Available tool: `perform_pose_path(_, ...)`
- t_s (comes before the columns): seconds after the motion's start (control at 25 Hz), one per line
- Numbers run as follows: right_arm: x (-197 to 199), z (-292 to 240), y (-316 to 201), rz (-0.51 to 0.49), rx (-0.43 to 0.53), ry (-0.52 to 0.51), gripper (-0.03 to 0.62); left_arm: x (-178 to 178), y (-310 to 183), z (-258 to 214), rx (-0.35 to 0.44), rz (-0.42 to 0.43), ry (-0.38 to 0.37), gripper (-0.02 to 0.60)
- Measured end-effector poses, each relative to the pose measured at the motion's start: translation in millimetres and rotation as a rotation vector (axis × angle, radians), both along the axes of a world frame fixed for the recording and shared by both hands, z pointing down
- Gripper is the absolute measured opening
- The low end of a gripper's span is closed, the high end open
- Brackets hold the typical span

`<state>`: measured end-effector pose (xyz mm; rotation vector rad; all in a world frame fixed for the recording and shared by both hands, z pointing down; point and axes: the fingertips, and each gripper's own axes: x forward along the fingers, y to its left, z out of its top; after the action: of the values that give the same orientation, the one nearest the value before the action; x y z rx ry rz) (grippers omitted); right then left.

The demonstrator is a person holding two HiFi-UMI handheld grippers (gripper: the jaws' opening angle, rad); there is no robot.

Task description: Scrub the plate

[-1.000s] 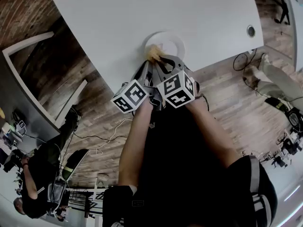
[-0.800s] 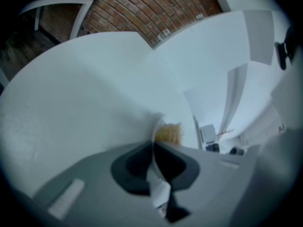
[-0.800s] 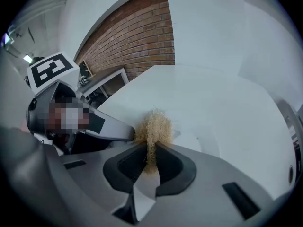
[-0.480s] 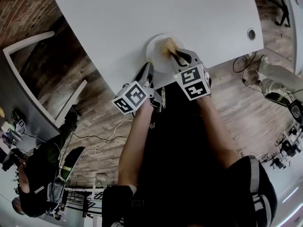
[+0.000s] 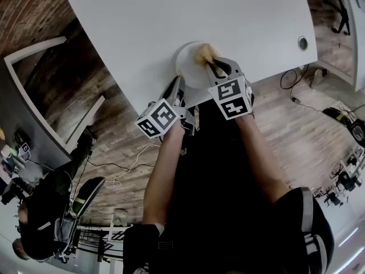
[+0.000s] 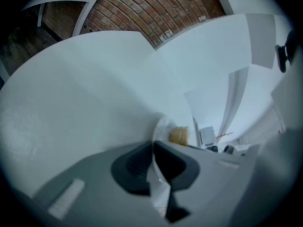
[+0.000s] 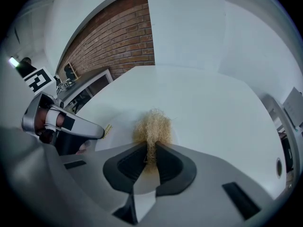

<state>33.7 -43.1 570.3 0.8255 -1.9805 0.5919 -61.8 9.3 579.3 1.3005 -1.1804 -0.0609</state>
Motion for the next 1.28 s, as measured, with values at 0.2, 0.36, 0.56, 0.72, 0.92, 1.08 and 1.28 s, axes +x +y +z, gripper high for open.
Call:
perform_pose_path(0.2,-31,-2,10,-0.068,-0.020,-0.030,0.043,-1,-2,-1,0.001,0.000,-0.008,0.020)
perform_pose_path(0.36,-65,-4,31,-0.139,-0.057,-0.084,0.043,-1,-2,-2,0.004,0.001,-0.017,0.020)
perform_pose_path(0.56,-71,-5,34,-0.170,-0.085,-0.124,0.043,3,-2,-4,0.008,0.039,-0.032,0.020)
perform_pose_path(0.72,-75,-5,33,-0.221,-0.057,-0.117,0.043,2,0,-2,0.003,0.038,-0.029,0.020)
perform_pose_path(0.92,-63,-3,26,-0.211,-0.065,-0.083,0.043,1,2,-1,-0.015,-0.029,-0.003,0.020)
perform_pose_path(1.08,-27,-1,3,-0.141,-0.048,-0.039,0.043,2,2,-1,-0.014,-0.030,0.005,0.020)
perform_pose_path(1.28,3,-4,-16,-0.075,-0.032,-0.014,0.044,1,1,-1,-0.014,-0.030,-0.002,0.020)
